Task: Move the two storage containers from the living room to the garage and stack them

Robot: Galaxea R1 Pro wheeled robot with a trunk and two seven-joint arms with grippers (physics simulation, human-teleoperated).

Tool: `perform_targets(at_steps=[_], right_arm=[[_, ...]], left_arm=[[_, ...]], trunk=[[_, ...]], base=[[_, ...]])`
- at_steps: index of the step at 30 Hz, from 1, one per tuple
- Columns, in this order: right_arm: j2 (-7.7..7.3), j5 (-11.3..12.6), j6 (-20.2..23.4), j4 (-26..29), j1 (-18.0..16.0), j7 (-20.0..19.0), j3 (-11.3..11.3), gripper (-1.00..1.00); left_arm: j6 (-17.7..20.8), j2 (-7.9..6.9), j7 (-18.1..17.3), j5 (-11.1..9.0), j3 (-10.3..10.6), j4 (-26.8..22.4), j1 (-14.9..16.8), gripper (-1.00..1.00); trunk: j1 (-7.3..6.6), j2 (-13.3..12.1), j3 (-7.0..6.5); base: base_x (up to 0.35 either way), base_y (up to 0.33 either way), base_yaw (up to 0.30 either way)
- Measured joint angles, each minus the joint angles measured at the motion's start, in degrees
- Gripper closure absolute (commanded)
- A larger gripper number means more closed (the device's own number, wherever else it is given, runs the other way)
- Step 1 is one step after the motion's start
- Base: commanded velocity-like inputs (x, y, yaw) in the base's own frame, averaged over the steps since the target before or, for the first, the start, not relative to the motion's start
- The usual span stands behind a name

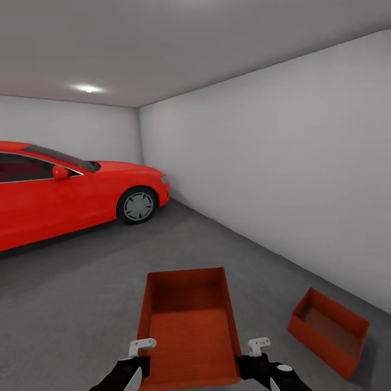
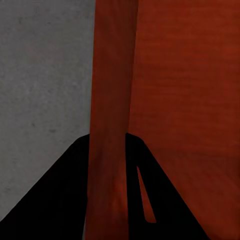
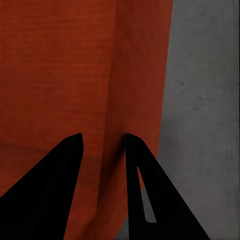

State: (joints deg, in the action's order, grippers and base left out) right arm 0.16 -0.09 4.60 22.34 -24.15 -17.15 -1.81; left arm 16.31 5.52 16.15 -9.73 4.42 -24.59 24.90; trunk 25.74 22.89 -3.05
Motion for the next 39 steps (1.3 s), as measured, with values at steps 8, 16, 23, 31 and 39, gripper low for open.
perform_targets(at_steps=[8, 16, 23, 31, 39], right_arm=[[0.02, 0.05, 0.01, -0.02, 0.0, 0.05, -0.06, 1.0], [0.02, 0.05, 0.01, 0.01, 0.0, 0.05, -0.05, 1.0], [0.02, 0.06, 0.0, 0.0, 0.0, 0.06, -0.06, 1.0], [0.04, 0.02, 0.0, 0.0, 0.0, 0.07, -0.05, 1.0], [0.03, 0.04, 0.01, 0.01, 0.0, 0.07, -0.06, 1.0]], left_arm=[[0.01, -0.03, 0.0, -0.04, 0.02, 0.0, -0.02, 1.0], [0.0, -0.02, 0.0, -0.04, 0.03, 0.0, 0.0, 1.0], [-0.01, -0.03, 0.0, -0.05, 0.03, 0.0, -0.01, 1.0], [-0.01, -0.05, 0.0, -0.08, 0.04, 0.0, -0.01, 1.0], [0.0, -0.04, 0.0, -0.06, 0.04, 0.0, 0.0, 1.0]], trunk=[[0.0, 0.0, 0.0], [0.0, 0.0, 0.0], [0.0, 0.0, -0.03], [0.0, 0.0, -0.18], [0.0, 0.0, -0.33]], base=[[0.323, 0.0, -0.296], [0.324, 0.0, -0.296], [0.324, 0.0, -0.296], [0.324, 0.0, -0.296], [0.324, 0.0, -0.296]])
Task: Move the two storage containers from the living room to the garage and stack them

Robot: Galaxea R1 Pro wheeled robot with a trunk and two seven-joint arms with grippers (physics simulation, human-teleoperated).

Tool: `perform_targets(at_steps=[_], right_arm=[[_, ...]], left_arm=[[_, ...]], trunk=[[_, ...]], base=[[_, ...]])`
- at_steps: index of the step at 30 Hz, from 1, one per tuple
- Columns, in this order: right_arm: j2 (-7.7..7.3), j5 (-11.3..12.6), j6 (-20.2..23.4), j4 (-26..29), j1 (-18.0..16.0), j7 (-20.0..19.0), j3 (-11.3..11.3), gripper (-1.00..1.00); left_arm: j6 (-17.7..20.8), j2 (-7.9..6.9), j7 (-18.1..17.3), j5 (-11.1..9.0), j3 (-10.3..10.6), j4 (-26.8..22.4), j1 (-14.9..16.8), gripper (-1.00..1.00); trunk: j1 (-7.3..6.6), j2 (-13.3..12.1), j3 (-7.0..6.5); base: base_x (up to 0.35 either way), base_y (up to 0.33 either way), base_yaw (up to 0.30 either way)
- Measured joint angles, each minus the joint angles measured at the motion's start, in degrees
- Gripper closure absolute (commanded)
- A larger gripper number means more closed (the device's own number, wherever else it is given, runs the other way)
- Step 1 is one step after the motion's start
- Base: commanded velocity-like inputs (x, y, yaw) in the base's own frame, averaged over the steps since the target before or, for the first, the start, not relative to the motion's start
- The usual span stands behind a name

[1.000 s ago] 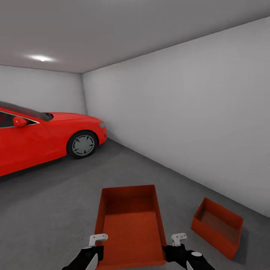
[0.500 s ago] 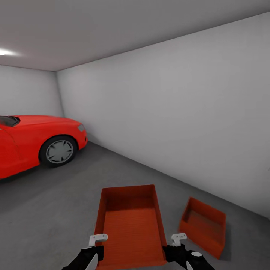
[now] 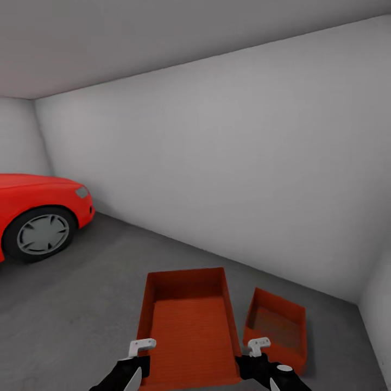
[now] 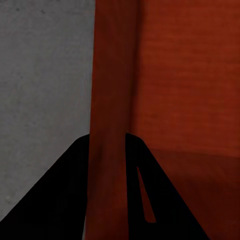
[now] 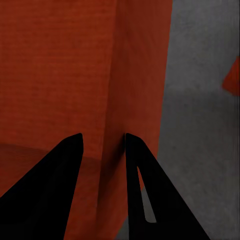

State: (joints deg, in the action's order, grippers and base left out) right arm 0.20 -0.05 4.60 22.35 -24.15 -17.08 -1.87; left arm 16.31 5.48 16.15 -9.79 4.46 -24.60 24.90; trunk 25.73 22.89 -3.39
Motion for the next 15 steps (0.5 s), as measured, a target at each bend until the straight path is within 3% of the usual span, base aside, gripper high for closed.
perform_targets(at_steps=[15], right_arm=[[0.0, -0.03, 0.0, -0.02, 0.0, 0.0, 0.0, 1.0]], left_arm=[[-0.01, 0.0, 0.0, -0.01, -0.01, 0.0, -0.03, 1.0]], trunk=[[0.0, 0.0, -0.29]], base=[[0.324, 0.0, -0.296]])
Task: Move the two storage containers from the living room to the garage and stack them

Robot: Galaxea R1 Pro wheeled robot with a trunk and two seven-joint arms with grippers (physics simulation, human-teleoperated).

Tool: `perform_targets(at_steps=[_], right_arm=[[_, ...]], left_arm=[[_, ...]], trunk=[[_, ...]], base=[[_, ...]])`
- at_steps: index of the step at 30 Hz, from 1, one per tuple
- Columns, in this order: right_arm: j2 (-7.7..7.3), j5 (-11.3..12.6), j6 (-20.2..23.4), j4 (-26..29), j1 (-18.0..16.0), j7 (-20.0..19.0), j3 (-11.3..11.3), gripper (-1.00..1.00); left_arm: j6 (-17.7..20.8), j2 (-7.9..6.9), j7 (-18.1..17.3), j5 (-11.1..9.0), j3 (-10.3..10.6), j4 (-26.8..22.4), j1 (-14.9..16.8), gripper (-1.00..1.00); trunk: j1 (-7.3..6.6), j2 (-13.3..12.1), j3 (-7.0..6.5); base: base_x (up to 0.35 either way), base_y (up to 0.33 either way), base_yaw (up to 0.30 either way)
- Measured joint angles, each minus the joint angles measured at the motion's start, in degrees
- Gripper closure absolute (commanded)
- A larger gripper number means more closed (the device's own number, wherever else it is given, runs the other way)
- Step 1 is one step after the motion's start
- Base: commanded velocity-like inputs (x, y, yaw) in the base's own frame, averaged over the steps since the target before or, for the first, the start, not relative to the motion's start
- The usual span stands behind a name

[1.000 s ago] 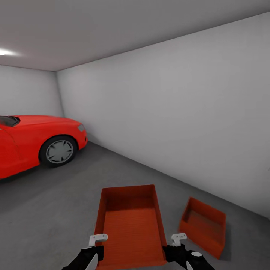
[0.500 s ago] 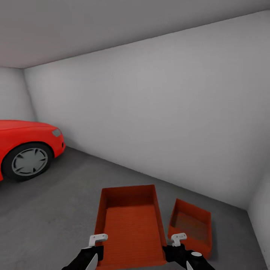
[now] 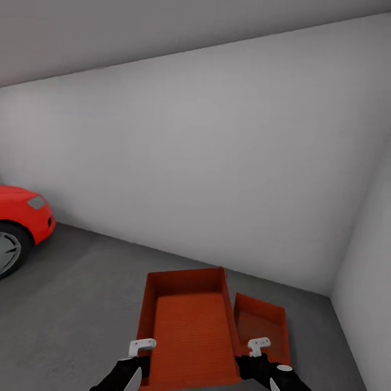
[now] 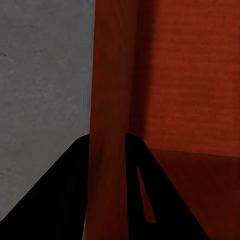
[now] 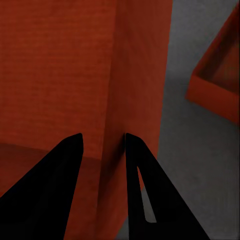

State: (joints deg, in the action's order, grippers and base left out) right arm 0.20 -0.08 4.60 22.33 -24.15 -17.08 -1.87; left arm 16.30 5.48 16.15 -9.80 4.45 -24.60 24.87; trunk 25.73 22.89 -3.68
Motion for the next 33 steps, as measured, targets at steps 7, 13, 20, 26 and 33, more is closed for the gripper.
perform_targets(at_steps=[7, 13, 20, 26, 33], right_arm=[[0.0, 0.02, 0.0, 0.0, 0.0, 0.0, 0.0, 1.0], [-0.01, 0.05, 0.0, -0.02, 0.0, 0.0, -0.03, 1.0], [0.0, 0.04, -0.01, -0.03, 0.0, 0.01, -0.02, 1.0], [-0.01, 0.06, 0.01, 0.0, 0.0, 0.0, -0.03, 1.0], [-0.01, 0.06, 0.02, -0.02, 0.0, 0.0, -0.04, 1.0]], left_arm=[[0.01, 0.0, 0.0, 0.0, 0.01, 0.0, 0.01, 1.0], [0.01, 0.0, 0.0, 0.01, 0.0, 0.0, 0.0, 1.0], [0.03, 0.0, 0.0, 0.02, 0.0, 0.0, 0.01, 1.0], [0.02, 0.01, 0.0, 0.02, -0.01, 0.0, 0.01, 1.0], [0.03, 0.0, 0.0, 0.02, -0.01, 0.0, -0.01, 1.0]], trunk=[[0.0, 0.0, -0.14], [0.0, 0.0, -0.25], [0.0, 0.0, -0.39], [0.0, 0.0, -0.5], [0.0, 0.0, -0.64]], base=[[0.324, 0.0, -0.297], [0.324, 0.0, -0.296], [0.324, 0.0, -0.296], [0.324, 0.0, -0.296], [0.324, 0.0, -0.296]])
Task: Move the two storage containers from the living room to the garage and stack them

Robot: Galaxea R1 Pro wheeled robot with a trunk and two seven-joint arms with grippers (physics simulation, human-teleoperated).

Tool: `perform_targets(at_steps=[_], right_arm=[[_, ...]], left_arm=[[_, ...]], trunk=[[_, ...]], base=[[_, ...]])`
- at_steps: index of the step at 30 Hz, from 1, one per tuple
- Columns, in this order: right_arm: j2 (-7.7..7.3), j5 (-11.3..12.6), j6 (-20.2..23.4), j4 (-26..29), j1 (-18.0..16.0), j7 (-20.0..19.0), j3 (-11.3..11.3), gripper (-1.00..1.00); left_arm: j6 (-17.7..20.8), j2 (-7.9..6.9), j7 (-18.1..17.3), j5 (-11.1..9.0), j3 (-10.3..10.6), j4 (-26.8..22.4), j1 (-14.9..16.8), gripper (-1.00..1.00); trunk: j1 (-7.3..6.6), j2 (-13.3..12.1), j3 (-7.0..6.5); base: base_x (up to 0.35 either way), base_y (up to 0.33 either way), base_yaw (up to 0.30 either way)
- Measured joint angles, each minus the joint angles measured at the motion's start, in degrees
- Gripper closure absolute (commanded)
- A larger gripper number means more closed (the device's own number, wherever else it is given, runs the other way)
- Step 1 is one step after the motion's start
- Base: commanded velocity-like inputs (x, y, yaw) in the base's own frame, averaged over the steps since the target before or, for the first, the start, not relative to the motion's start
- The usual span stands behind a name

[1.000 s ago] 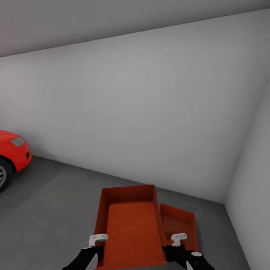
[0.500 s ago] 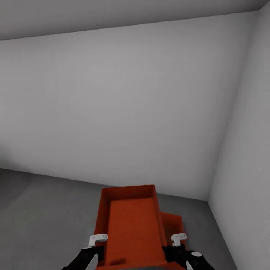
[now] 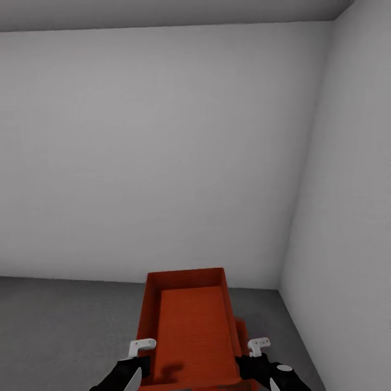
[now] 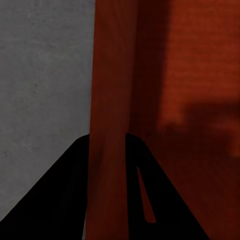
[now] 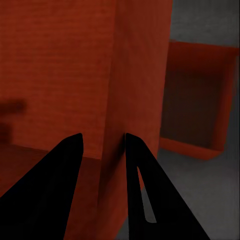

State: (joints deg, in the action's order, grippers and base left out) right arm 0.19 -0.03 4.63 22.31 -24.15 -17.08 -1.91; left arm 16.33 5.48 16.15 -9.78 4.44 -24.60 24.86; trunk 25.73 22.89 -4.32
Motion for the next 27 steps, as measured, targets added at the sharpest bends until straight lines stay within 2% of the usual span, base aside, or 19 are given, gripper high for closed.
perform_targets(at_steps=[11, 13, 20, 27], right_arm=[[0.02, -0.06, -0.01, 0.03, 0.0, 0.0, 0.05, 1.0], [-0.06, -0.04, -0.14, 0.01, -0.02, -0.04, -0.02, 1.0], [0.08, -0.26, -0.02, -0.01, -0.03, -0.01, 0.17, 1.0], [0.1, -0.28, -0.03, -0.01, -0.04, 0.0, 0.17, 1.0]], left_arm=[[-0.04, -0.01, -0.02, -0.03, 0.02, 0.0, 0.02, 1.0], [-0.11, 0.06, 0.0, 0.08, -0.06, -0.01, 0.02, 1.0], [0.03, -0.05, 0.0, -0.06, 0.04, -0.04, 0.0, 1.0], [0.01, -0.07, 0.01, -0.11, 0.06, -0.06, -0.01, 1.0]], trunk=[[0.0, 0.0, -0.21], [0.0, 0.0, -0.23], [0.0, 0.0, -0.24], [0.01, 0.0, -0.24]], base=[[0.324, -0.086, -0.294], [0.324, -0.149, -0.085], [0.321, -0.165, -0.002], [0.29, -0.197, 0.216]])
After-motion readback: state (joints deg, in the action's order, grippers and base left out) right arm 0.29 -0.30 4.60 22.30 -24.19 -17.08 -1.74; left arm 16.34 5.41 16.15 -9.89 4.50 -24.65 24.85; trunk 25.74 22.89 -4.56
